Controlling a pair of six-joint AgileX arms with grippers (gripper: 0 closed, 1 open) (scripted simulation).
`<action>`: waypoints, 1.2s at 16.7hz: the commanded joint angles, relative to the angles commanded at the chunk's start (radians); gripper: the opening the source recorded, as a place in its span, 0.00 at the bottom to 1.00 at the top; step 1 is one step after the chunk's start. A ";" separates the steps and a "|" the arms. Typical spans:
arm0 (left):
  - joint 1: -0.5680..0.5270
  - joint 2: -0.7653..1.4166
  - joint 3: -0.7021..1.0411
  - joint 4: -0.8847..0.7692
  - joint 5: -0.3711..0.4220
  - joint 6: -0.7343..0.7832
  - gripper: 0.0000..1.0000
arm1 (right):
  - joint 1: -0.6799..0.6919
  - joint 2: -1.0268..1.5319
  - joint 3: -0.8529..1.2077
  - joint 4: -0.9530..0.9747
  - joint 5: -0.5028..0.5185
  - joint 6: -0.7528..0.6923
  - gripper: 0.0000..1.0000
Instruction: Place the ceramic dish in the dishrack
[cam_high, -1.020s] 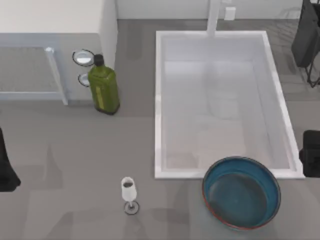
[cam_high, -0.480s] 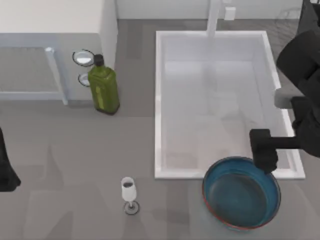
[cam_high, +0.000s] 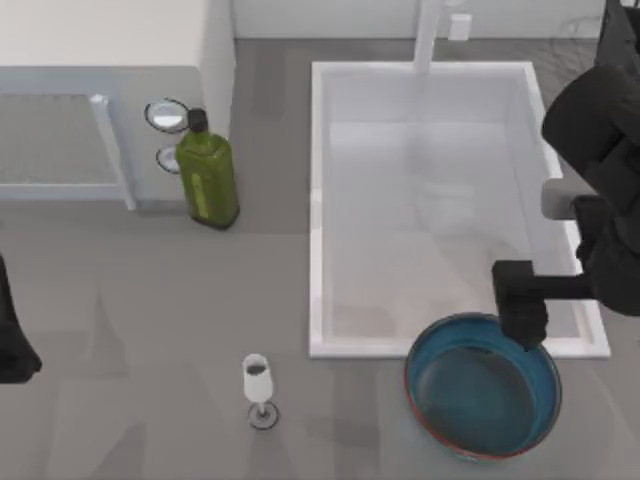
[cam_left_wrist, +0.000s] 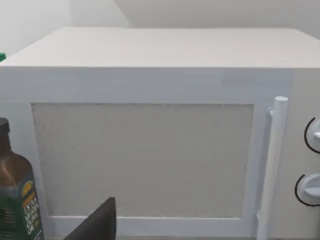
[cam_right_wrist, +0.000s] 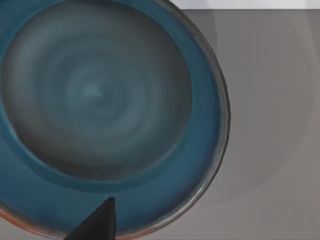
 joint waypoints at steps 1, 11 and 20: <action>0.000 0.000 0.000 0.000 0.000 0.000 1.00 | 0.000 0.008 -0.017 0.023 0.000 0.000 1.00; 0.000 0.000 0.000 0.000 0.000 0.000 1.00 | 0.003 0.141 -0.257 0.399 0.000 0.004 1.00; 0.000 0.000 0.000 0.000 0.000 0.000 1.00 | 0.003 0.141 -0.257 0.399 0.000 0.004 0.55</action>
